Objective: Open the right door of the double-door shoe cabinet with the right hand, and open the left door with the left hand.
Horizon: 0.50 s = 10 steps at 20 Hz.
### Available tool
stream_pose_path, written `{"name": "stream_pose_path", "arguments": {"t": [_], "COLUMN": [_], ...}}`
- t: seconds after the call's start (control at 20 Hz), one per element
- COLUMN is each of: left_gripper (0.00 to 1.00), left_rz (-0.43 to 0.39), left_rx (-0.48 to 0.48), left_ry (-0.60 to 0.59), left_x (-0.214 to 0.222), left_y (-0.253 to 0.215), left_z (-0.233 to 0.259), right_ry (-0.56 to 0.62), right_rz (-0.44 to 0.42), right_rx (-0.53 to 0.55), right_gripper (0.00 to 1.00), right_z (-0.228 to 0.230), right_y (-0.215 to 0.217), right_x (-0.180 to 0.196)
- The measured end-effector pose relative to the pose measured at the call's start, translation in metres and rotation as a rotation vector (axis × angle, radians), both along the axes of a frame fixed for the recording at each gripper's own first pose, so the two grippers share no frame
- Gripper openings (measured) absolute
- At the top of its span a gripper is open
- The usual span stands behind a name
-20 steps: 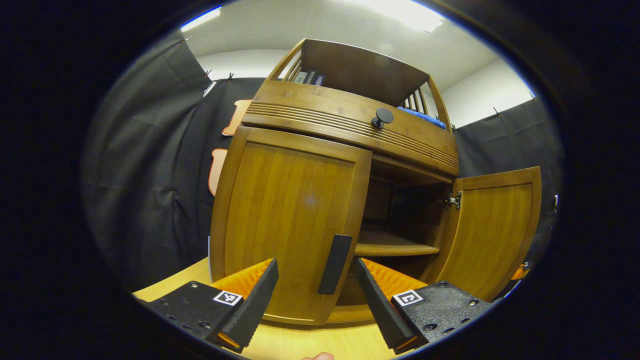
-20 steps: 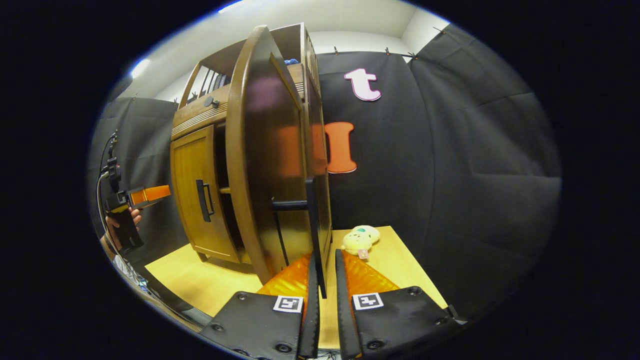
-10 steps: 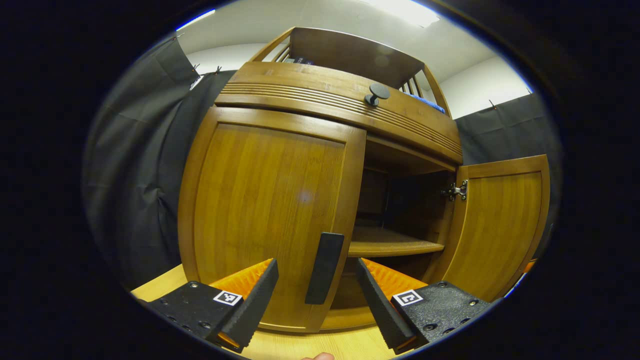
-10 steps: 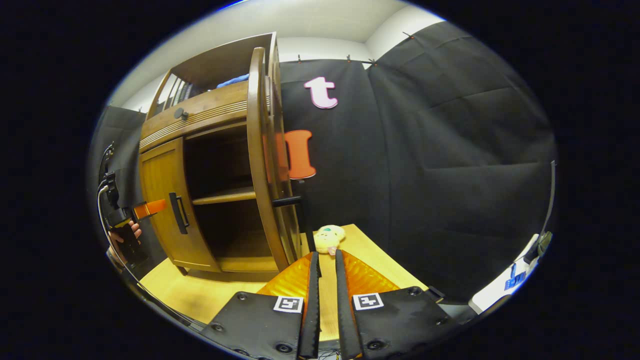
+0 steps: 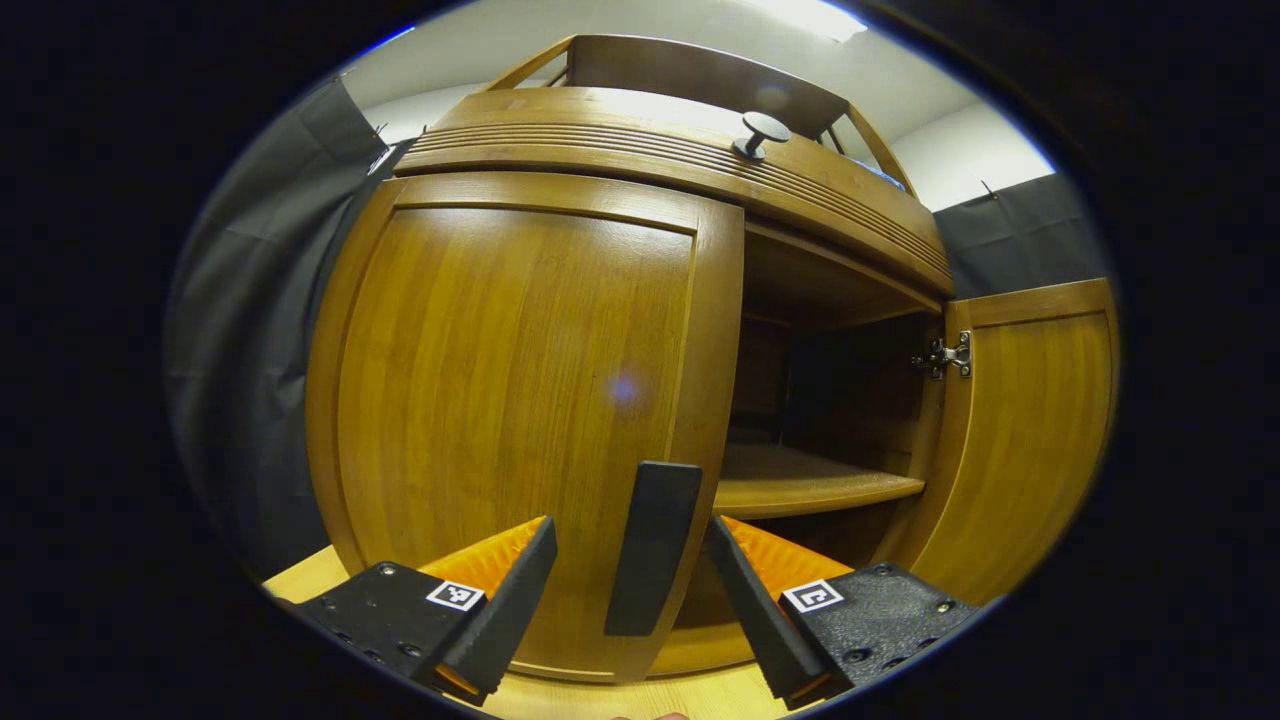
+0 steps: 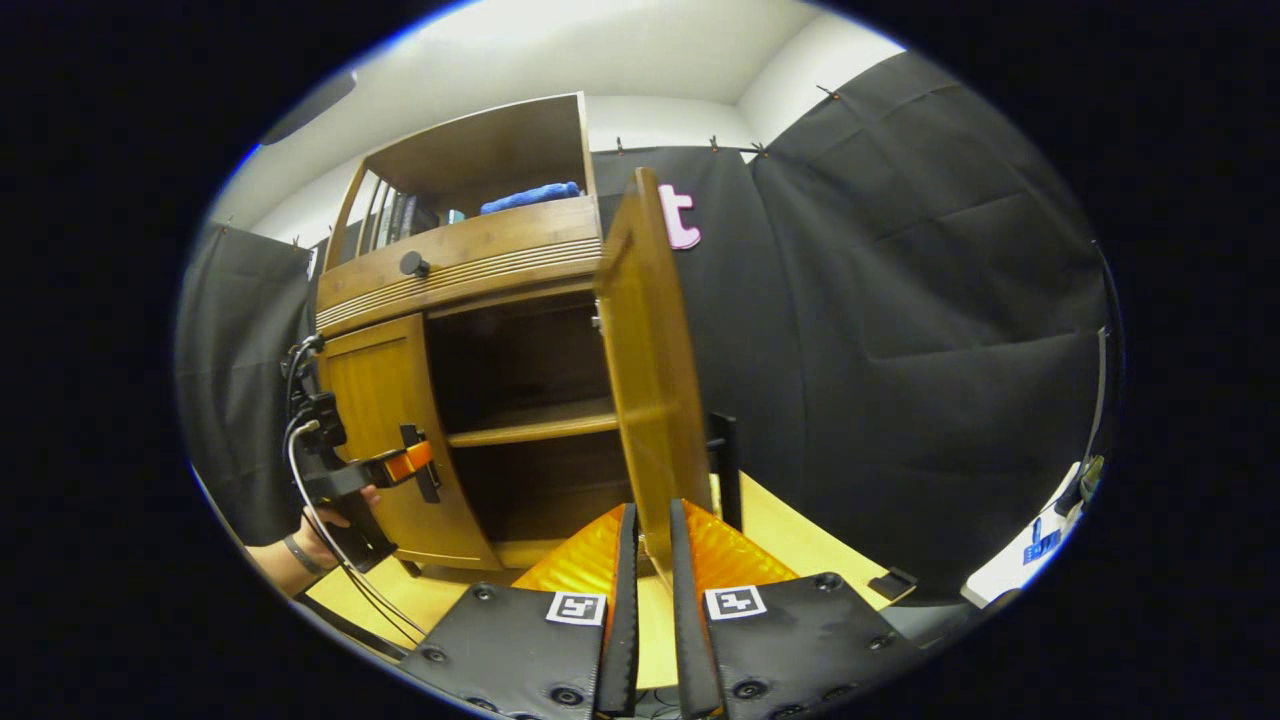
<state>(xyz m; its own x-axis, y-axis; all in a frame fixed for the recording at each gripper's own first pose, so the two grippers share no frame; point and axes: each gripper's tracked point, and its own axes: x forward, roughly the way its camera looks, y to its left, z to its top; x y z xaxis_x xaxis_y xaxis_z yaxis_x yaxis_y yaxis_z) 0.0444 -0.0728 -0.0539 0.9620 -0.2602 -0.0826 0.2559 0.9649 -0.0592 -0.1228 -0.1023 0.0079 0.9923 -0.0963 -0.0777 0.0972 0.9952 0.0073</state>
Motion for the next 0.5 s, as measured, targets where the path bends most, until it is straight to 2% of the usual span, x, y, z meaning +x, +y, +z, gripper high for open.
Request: {"name": "stream_pose_path", "arguments": {"t": [0.05,0.1,0.15,0.2,0.25,0.3,0.35,0.5], "left_gripper": [0.93,0.84,0.74,0.65,0.6,0.51,0.55,0.52], "left_rz": [-0.003,-0.006,-0.006,-0.004,-0.007,-0.012,-0.014,-0.004], "left_rx": [0.007,0.009,0.01,0.008,0.002,-0.003,-0.01,-0.008], "left_ry": [-0.011,-0.017,-0.02,-0.02,-0.019,-0.016,-0.015,-0.022], "left_x": [0.0,0.0,0.002,0.003,0.003,0.004,0.005,0.006], "left_y": [0.002,0.007,0.011,0.014,0.017,0.016,0.018,0.017], "left_z": [0.002,0.002,0.002,0.0,0.0,0.0,0.0,0.0], "right_ry": [-0.002,0.0,0.007,0.014,0.016,0.009,0.0,-0.015], "right_rz": [0.004,0.012,0.017,0.017,0.022,0.034,0.049,0.093], "right_rx": [-0.01,-0.019,-0.029,-0.035,-0.032,-0.023,-0.015,-0.021], "right_gripper": [0.23,0.34,0.29,0.28,0.35,0.42,0.49,0.7], "right_z": [-0.001,-0.003,-0.006,-0.008,-0.009,-0.008,-0.007,-0.007], "right_y": [0.005,0.011,0.016,0.017,0.021,0.027,0.031,0.042], "right_x": [0.006,0.011,0.016,0.019,0.024,0.025,0.03,0.044]}}
